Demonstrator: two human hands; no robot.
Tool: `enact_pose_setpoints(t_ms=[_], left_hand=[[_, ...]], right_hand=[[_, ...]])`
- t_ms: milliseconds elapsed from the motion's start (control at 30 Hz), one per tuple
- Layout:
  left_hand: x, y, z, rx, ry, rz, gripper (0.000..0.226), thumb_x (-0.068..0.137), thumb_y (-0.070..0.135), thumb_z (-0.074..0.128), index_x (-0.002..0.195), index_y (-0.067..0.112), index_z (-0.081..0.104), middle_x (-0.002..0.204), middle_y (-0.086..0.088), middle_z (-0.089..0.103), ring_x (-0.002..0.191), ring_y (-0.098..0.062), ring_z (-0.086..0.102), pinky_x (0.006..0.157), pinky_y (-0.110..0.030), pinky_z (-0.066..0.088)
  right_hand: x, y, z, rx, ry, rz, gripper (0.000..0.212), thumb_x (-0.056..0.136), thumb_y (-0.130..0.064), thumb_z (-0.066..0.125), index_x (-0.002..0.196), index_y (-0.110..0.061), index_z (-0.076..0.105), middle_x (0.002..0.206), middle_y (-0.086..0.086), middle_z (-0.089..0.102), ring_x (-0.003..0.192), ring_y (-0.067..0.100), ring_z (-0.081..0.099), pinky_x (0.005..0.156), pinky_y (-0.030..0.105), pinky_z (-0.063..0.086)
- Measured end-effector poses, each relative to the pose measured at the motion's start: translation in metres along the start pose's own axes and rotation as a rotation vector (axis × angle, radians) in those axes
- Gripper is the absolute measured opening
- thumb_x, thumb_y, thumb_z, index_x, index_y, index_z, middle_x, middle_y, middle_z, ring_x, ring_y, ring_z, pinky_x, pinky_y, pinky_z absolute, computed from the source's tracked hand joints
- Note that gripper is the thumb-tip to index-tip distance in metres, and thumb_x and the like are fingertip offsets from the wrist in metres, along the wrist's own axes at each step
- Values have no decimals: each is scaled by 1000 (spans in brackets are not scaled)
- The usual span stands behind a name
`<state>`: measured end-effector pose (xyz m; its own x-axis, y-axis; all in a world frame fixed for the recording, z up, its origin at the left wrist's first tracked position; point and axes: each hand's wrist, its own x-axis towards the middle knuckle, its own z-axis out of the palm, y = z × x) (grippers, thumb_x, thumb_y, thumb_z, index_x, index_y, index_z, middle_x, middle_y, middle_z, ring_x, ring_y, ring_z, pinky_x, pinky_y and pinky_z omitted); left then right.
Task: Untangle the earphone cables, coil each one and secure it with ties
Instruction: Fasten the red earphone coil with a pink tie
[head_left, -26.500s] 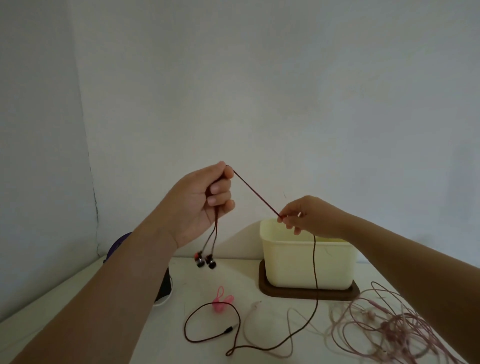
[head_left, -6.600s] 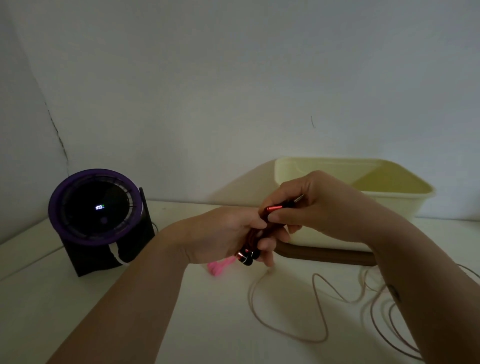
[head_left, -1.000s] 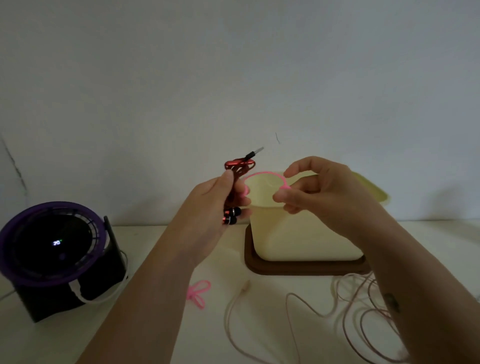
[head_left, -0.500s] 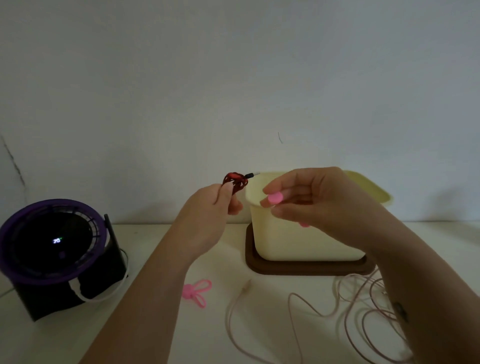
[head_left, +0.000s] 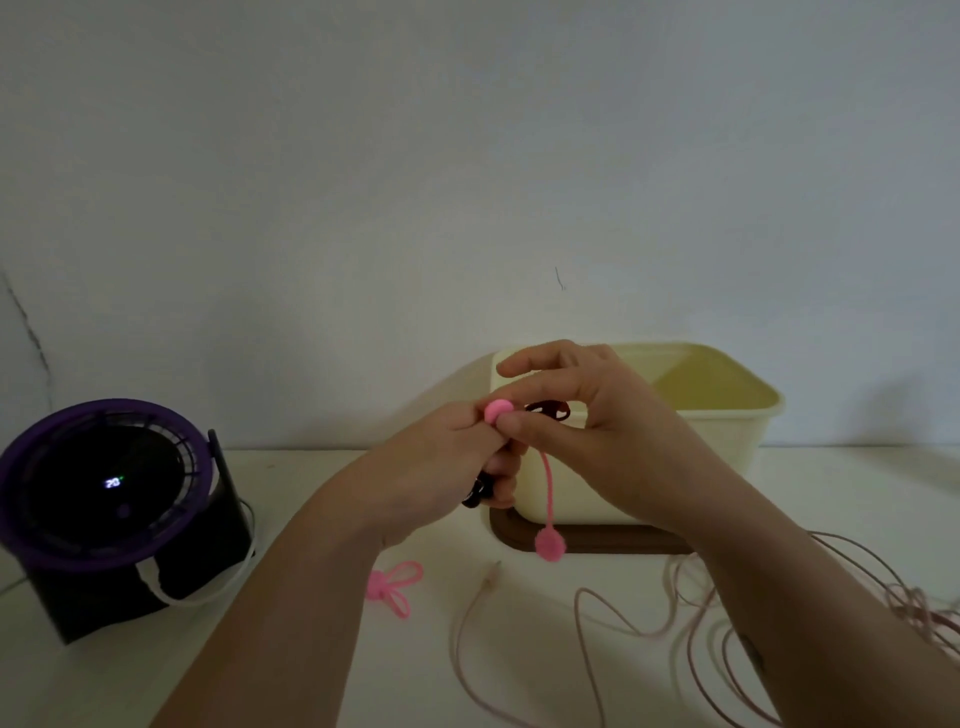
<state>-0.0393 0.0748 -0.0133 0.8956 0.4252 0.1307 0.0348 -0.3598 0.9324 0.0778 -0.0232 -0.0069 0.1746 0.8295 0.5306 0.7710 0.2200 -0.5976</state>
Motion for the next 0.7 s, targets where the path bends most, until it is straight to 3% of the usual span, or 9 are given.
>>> enact_pose_setpoints(t_ms=[100,200,267,367,467,600,700], left_hand=[[-3,5,0,-70,-30,-14,36,102,20,32,79,8,57,57,5,37,55,-12,43,62,-21,47],[-1,3,1,-100,-70,-19,35,101,21,33,107,-7,53,64,0,34,53,-9,43,69,-30,43],[1,1,2,-167,-89,-49,35,101,20,34,111,-9,51,67,-4,32,49,-8,42,65,-28,42],[3,2,6,-254,-108,-102,29,99,21,36,90,4,58,62,-2,32,49,-11,43,58,-24,44],[4,1,10,-312,-92,-154,38,96,19,33,63,13,50,53,2,33,49,-13,42,55,-24,46],[4,2,11,-388,-94,-177,33,90,15,24,67,10,47,52,3,35,49,-13,43,60,-28,45],[5,2,10,-403,-92,-166,34,90,18,21,70,10,47,53,2,36,50,-14,42,57,-27,45]], right_hand=[[1,1,1,153,-28,-16,12,84,-33,61,89,-42,67,96,-19,65,103,-5,53,87,7,37],[0,5,-1,390,-112,30,21,78,-36,61,92,-25,71,76,-8,70,76,5,66,77,18,49],[0,9,-2,451,-88,83,26,73,-35,65,89,-16,72,69,2,68,67,8,63,69,17,49],[2,12,-3,485,15,139,32,65,-35,70,79,-7,70,61,4,65,61,10,58,59,15,44],[1,14,-3,489,48,161,33,60,-39,72,73,-9,69,59,0,63,59,9,53,58,18,44],[0,14,-3,459,65,166,13,75,-19,74,76,-7,69,62,4,65,58,7,57,60,17,47],[0,12,-1,424,102,154,9,78,-12,72,76,-4,69,62,6,66,56,6,59,59,14,46]])
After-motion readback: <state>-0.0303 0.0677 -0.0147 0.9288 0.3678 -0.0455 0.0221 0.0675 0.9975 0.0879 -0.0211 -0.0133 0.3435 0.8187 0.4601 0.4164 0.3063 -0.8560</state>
